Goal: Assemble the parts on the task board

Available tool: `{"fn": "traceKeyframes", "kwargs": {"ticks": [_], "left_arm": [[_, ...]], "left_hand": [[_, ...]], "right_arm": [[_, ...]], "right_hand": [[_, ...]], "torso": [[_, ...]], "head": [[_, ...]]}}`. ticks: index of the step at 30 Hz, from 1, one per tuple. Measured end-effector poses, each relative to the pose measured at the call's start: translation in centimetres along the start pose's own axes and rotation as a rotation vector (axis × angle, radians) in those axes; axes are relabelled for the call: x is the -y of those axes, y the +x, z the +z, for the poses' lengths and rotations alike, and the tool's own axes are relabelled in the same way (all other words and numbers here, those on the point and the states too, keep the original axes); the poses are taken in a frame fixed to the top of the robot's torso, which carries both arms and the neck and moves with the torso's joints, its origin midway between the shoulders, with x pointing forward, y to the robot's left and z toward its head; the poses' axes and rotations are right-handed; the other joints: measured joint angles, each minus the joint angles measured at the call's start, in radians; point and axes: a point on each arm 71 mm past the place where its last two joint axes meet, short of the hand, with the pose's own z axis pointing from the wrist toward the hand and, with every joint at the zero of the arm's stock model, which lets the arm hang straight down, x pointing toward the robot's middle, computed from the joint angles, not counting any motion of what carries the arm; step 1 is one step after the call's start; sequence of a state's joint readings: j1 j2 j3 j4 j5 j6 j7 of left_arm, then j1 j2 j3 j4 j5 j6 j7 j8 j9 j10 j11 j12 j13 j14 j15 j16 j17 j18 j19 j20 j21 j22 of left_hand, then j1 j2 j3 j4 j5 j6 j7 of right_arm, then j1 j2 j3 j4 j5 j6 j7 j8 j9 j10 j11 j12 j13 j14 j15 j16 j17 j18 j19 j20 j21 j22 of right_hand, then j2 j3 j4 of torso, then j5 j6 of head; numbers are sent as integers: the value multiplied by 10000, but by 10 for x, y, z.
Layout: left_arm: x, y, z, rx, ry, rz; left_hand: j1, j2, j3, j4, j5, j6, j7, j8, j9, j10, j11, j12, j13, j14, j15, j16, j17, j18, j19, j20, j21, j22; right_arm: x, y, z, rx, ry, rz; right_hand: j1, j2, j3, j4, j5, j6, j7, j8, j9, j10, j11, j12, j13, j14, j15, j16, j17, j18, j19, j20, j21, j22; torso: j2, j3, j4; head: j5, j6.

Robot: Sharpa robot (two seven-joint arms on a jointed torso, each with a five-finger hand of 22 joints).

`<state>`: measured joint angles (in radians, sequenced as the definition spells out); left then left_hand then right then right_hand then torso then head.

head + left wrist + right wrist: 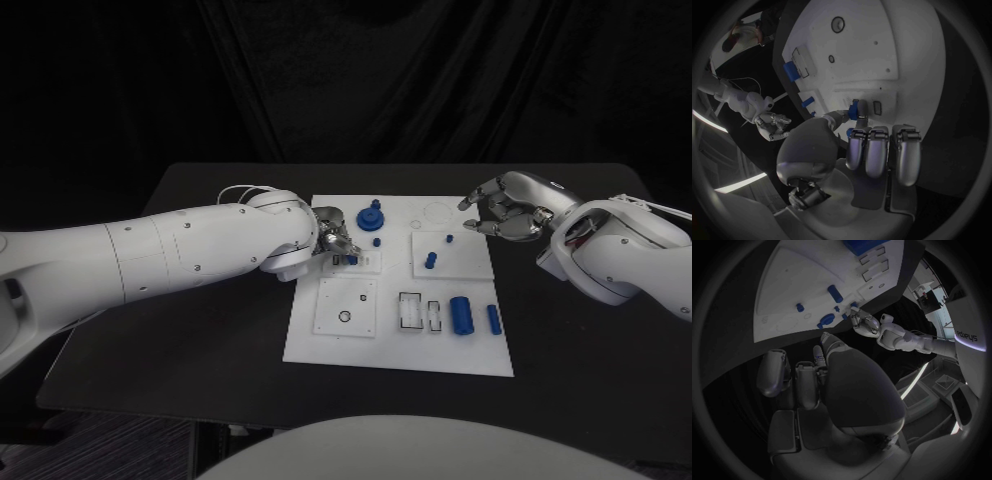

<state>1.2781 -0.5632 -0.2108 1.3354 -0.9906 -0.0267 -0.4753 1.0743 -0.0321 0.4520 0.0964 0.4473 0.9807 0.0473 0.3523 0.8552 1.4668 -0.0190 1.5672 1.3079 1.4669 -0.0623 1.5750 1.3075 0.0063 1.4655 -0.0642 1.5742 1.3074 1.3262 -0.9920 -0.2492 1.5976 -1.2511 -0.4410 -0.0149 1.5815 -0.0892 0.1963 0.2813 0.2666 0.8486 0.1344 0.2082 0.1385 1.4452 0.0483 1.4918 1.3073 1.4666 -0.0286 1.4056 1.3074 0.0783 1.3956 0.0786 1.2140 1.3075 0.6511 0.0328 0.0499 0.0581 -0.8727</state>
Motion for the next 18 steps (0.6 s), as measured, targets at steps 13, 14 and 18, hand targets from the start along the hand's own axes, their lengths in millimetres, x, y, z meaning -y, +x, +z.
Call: {"fn": "traceKeyframes", "kwargs": {"ticks": [13, 14, 18], "left_arm": [[-1, 1, -1, 162, 118, -115], [-1, 2, -1, 173, 128, -123], [-1, 2, -1, 190, 146, -133]], "left_hand": [[78, 78, 0, 0, 350, -6, 7, -41, 132, 0, 0, 0, 0, 0, 0, 0, 0, 0, 0, 0, 0, 0], [87, 86, 0, 0, 351, -7, 9, -41, 134, 0, 0, 0, 0, 0, 0, 0, 0, -1, 0, 0, 0, 0], [88, 87, 0, 0, 351, -19, 27, -41, 134, 0, 0, 0, 0, 0, 0, 0, 0, -1, 0, 0, 0, 0]], "right_arm": [[0, 0, 0, -35, 22, 1], [0, 0, 0, -38, 25, 2], [1, 1, 0, -46, 30, 3]], "right_hand": [[0, 0, 0, 0, 0, 0, 0, 0, -5, 0, 0, 0, 0, 0, -1, 0, 0, 0, 0, 0, -2, 0], [0, 0, 0, 0, 0, 0, 0, 0, -5, 0, 0, 0, 0, 0, 0, 0, 0, 0, 0, 0, -2, 0], [0, 0, 0, 0, 0, 0, 0, 0, -5, 0, 0, 0, 0, 0, 0, 0, 0, 0, 0, 0, -2, 0]], "torso": [[-1, 3, -1], [-2, 3, -1], [-2, 3, -1]], "head": [[3, 0], [3, 0], [-1, 0]]}}
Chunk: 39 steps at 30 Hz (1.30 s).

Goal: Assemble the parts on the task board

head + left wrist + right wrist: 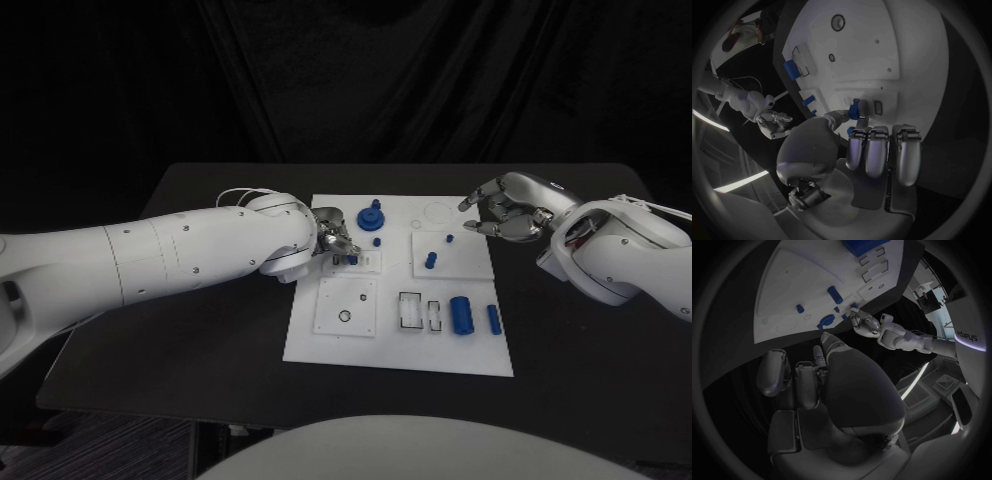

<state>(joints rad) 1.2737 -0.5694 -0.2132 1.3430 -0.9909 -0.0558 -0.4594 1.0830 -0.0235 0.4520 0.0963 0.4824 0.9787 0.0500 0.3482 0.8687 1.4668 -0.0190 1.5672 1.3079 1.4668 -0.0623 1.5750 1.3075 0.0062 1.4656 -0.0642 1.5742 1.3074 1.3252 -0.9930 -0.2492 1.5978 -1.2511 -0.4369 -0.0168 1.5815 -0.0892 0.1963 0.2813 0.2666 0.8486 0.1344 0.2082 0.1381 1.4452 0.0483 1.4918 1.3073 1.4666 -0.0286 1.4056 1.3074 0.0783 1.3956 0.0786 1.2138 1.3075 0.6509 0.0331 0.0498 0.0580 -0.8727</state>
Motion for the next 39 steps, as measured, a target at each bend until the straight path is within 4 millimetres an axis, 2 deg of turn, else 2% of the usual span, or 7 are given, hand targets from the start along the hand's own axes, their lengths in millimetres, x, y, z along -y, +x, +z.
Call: {"fn": "traceKeyframes", "kwargs": {"ticks": [4, 8, 14, 17, 24, 32, 39], "left_arm": [[0, 0, 0, 4, 0, -3], [0, 0, 0, 8, -5, -5], [-1, -1, 0, 18, -6, -14], [-1, -1, 0, 32, -24, -20], [-1, -1, 0, 8, -20, -8], [-2, -1, 0, 4, -39, -13], [-3, -1, 0, 4, -70, -17]], "left_hand": [[0, 0, -17, -17, -4, 0, 2, -38, 5, 0, 0, 0, 0, 0, 0, 0, 0, 1, 0, 0, 0, 0], [0, 0, -30, -31, -281, 23, -19, -78, 60, 0, 0, 0, 0, 0, 0, 0, 0, 1, 0, 0, 0, 0], [-132, 91, -76, -69, -1307, 31, -25, -247, 153, 0, 0, 0, 0, 0, 0, 0, 0, 1, 0, 0, 0, 0], [-471, -38, -533, 277, -1806, 114, -110, -379, 166, 0, 0, 0, 0, 0, 0, 0, 0, 1, 0, 0, 0, 0], [-1097, -173, -1506, 1142, -2641, 183, 0, -657, 91, 0, 0, 0, 0, 0, 0, 0, 0, 1, 0, 0, 0, 0], [-1223, -95, -2323, 1871, -2849, 251, 56, -812, 121, 0, 0, 0, 0, 0, 0, 0, 0, 1, 37, 37, 0, 0], [-1315, -3, -2540, 1941, -2839, 381, 19, -812, 165, 0, 0, 0, 0, 0, 0, 0, 0, 1, 36, 36, 0, 0]], "right_arm": [[0, 0, 0, -7, 4, 1], [0, 0, 0, -16, 5, 2], [0, 0, 0, -31, 18, 2], [0, 1, 0, -41, 28, 2], [0, 1, 0, -67, 52, 1], [1, 1, 0, -99, 75, 2], [1, 2, 0, -139, 95, 2]], "right_hand": [[0, 0, 0, 0, 0, 0, 0, 0, 0, 0, 0, 0, 0, 0, 0, 0, 0, 1, 0, 0, 0, 0], [0, 0, 0, 0, 0, 0, 0, 0, 0, 0, 0, 0, 0, 0, 0, 0, 0, 0, 0, 0, 0, 0], [0, 0, 0, 0, 0, 0, 0, 0, -10, 0, 0, 0, 0, 0, 0, 0, 0, 0, 0, 0, 0, 0], [0, 0, 0, 0, 0, 0, 0, 0, -10, 0, 0, 0, 0, 0, 0, 0, 0, 0, 0, 0, 0, 0], [0, 0, 0, 0, 0, 0, 0, 0, -9, -38, 38, -39, 0, 0, 0, 0, 0, 0, -37, 37, 0, 0], [31, 31, 27, -28, 0, 0, 0, 0, -9, -38, 37, -39, 4, 0, 0, 0, 0, 0, -37, 37, 0, -1], [42, 41, 27, -27, 42, 37, 37, 0, -11, -38, 37, -38, 5, 0, 0, 0, 0, 0, -37, 37, 1, -1]], "torso": [[-1, 0, 0], [-3, 0, 1], [-3, 0, -1], [-2, 1, -1], [-2, 1, -2], [-2, 1, -2], [-1, 1, -2]], "head": [[-1, 0], [16, 0], [18, 0], [18, 0], [35, 0], [35, 0], [35, 0]]}}
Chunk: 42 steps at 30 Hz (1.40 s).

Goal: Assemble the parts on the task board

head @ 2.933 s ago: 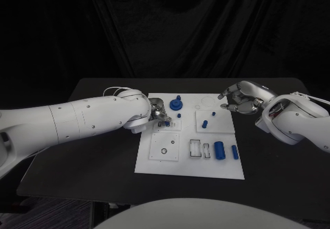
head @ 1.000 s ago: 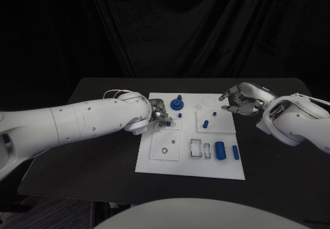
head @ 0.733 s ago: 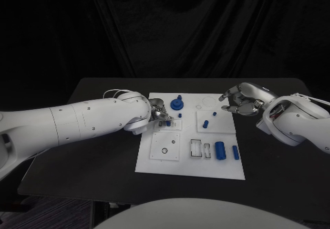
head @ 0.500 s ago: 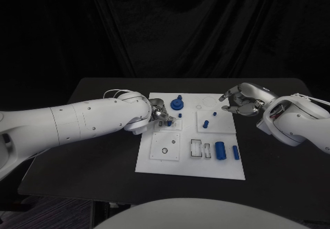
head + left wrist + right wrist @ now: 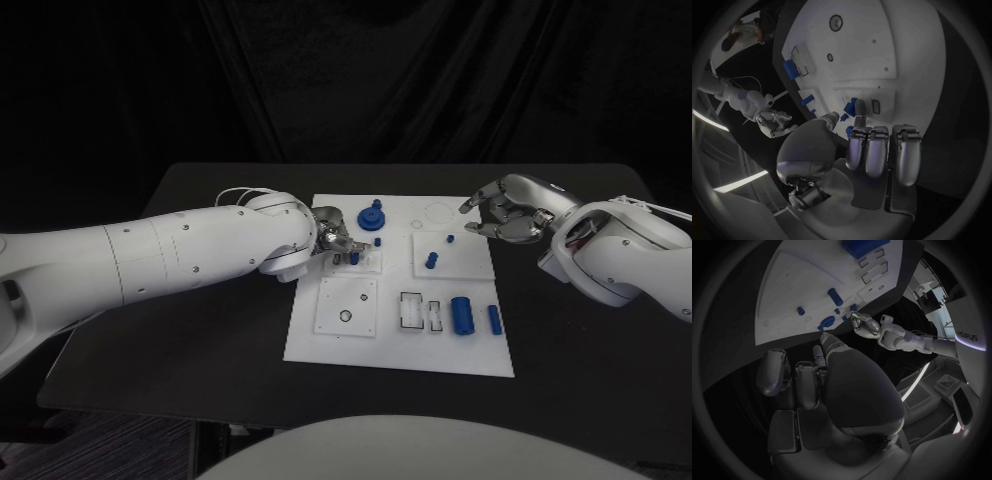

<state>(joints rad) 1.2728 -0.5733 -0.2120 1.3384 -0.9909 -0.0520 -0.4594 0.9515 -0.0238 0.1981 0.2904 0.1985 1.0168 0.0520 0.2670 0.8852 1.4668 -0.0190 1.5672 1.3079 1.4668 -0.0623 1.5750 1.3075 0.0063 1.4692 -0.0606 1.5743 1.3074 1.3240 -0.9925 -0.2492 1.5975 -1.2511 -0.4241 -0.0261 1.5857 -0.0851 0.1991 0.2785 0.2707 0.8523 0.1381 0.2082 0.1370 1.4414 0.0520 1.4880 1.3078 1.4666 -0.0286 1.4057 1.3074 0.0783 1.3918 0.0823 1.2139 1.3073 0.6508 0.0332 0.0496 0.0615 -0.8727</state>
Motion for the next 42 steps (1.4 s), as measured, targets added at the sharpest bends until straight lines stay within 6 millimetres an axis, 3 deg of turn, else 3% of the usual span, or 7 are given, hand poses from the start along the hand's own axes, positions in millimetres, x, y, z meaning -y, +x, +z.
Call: {"fn": "traceKeyframes", "kwargs": {"ticks": [6, 9, 17, 22, 26, 30, 42], "left_arm": [[-2, 0, 0, -5, -46, -5], [-3, 0, -1, -4, -81, -14], [-5, -1, -2, 3, -103, -34], [-5, 0, -2, 3, -34, -39], [-4, 0, -3, -6, 24, -40], [-5, 0, -3, -7, 56, -48], [-6, -1, -5, -14, 127, -70]], "left_hand": [[392, 180, -160, -105, 784, 73, -73, -61, 166, 0, 0, 0, 0, 0, 0, 0, 0, 0, 0, 0, 0, 0], [657, 195, -290, -93, 1105, 212, -142, 183, 564, -2, -2, 0, 0, 0, 0, 0, 0, -1, 0, 0, 0, 0], [747, 216, -448, -35, 1221, 157, -201, 446, 1108, 2, -73, 0, 0, -38, -38, 0, 0, 0, 0, 0, 0, 0], [1379, 243, -389, -343, 1492, -40, -216, 554, 1396, 2, -73, 0, 0, 1, -77, 0, 0, 0, 0, 0, 0, 0], [1624, 243, -305, -508, 1494, -76, -251, 554, 1522, 2, -73, 0, 0, 1, -76, 0, 0, 0, -1, -1, 0, 0], [1867, 309, -207, -688, 1184, -110, -217, 554, 1631, -33, -107, 0, 0, 1, -76, 0, 0, 0, -38, -38, 0, 0], [2301, 447, 133, -1027, 717, -146, -253, 553, 1750, 3, -143, 0, 0, -14, -131, 0, 0, -1, -37, -37, 0, 0]], "right_arm": [[0, 0, 0, -40, 24, -1], [0, 0, 0, -58, 36, -1], [1, 1, 0, -95, 56, -1], [1, 1, 0, -116, 66, 0], [1, 1, 0, -131, 73, 0], [1, 1, 0, -144, 80, 0], [1, 2, 0, -181, 94, 1]], "right_hand": [[0, 0, 0, 0, 0, 0, 0, 0, -7, 0, 0, 0, 0, 0, 0, 0, 0, 0, 0, 0, 0, 0], [0, 0, 0, 0, -1, 0, 0, 0, -7, 0, 0, 0, 0, 0, 0, 0, 0, 0, 0, 0, -1, 0], [-1, -1, 27, -27, 45, 0, 0, 0, -7, -36, -37, 0, 0, 0, 0, 0, 0, 0, 0, 0, -58, 0], [-1, -1, 27, -27, 44, 0, 0, 0, -14, -36, -37, 0, -1, 0, 0, -37, 0, 0, 0, -1, -94, 0], [-1, -1, 27, -27, 44, 0, 0, 0, -17, -36, -37, 0, 0, 0, 0, -41, 0, 0, 0, 0, -96, 0], [-1, -1, 27, -27, 44, 0, 0, 0, -16, -36, -37, 0, 0, 0, 0, -41, 0, 0, 0, 0, -96, 0], [-1, -1, 55, 1, 80, 0, 0, 0, -16, -35, -37, 0, -1, 0, 0, -40, 0, 0, 0, 0, -96, 0]], "torso": [[0, 10, -7], [0, 12, -9], [1, 16, -10], [0, 16, -12], [1, 16, -12], [1, 15, -12], [1, 16, -12]], "head": [[26, 0], [33, 0], [41, 0], [48, 0], [62, 0], [68, 0], [80, 0]]}}
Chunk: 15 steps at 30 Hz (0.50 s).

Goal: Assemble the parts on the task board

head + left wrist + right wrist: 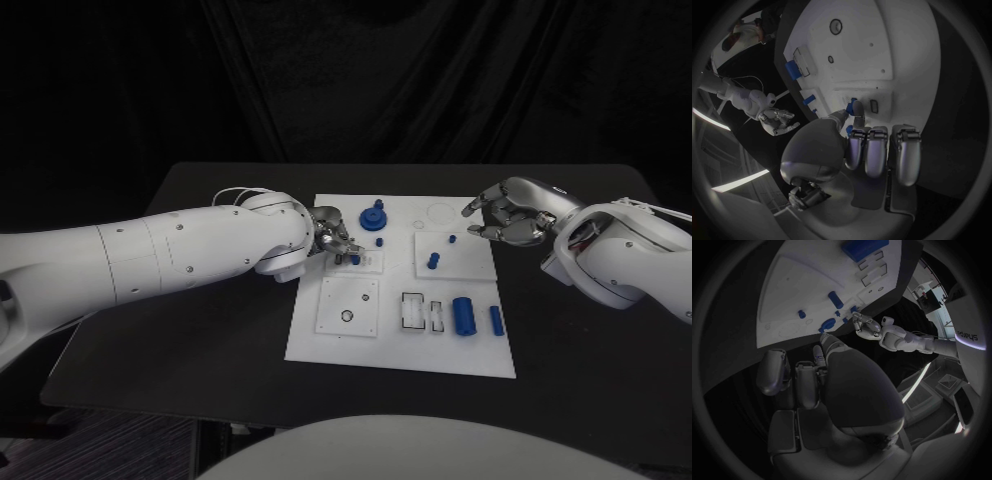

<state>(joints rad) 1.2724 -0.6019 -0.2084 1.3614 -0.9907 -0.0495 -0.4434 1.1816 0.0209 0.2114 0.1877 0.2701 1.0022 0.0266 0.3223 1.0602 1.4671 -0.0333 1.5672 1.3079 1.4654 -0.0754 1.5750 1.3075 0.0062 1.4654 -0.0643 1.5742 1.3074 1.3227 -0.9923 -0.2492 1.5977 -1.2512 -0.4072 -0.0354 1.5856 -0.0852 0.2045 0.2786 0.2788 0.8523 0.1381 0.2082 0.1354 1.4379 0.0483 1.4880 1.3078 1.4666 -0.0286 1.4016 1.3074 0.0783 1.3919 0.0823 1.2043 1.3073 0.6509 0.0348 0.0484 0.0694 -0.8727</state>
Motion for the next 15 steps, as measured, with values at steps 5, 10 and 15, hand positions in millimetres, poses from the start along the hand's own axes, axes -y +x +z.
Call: {"fn": "traceKeyframes", "kwargs": {"ticks": [5, 10, 15], "left_arm": [[0, -1, -1, -21, 39, 5], [0, 0, -1, -51, 77, 17], [1, 0, -1, -101, 132, 38]], "left_hand": [[167, -16, 171, -169, -107, 0, 0, 0, 37, 0, 0, 0, 0, 15, -15, 0, 0, 1, 0, 0, 0, 0], [191, -40, 211, -208, -217, 0, 0, 0, 48, 0, 0, 0, 0, 15, -15, 0, 0, 1, 0, 0, 0, 0], [191, -40, 253, -250, -271, 0, 1, 0, 50, 0, 1, 0, 0, 15, -15, 0, 0, 0, 0, 0, 0, 0]], "right_arm": [[0, 0, 0, -17, 2, 0], [0, 1, 0, -33, 2, 1], [0, 1, 0, -45, 8, 1]], "right_hand": [[0, 0, 0, 0, 0, 0, 0, 0, 0, 0, 0, 0, 0, 0, 0, 0, 0, 0, 0, 0, 0, 0], [0, 0, 0, 0, -1, 0, 0, 0, 0, 0, 0, 0, 0, 0, 0, 0, 0, 0, 0, 0, 0, 0], [2, 2, 0, 0, -1, 0, 0, 0, -7, -6, 6, 0, 0, 0, 0, 1, 0, 1, 0, 0, 0, 7]], "torso": [[-1, 0, 0], [-2, 0, 0], [-4, 0, 0]], "head": [[23, 0], [35, 0], [35, 0]]}}
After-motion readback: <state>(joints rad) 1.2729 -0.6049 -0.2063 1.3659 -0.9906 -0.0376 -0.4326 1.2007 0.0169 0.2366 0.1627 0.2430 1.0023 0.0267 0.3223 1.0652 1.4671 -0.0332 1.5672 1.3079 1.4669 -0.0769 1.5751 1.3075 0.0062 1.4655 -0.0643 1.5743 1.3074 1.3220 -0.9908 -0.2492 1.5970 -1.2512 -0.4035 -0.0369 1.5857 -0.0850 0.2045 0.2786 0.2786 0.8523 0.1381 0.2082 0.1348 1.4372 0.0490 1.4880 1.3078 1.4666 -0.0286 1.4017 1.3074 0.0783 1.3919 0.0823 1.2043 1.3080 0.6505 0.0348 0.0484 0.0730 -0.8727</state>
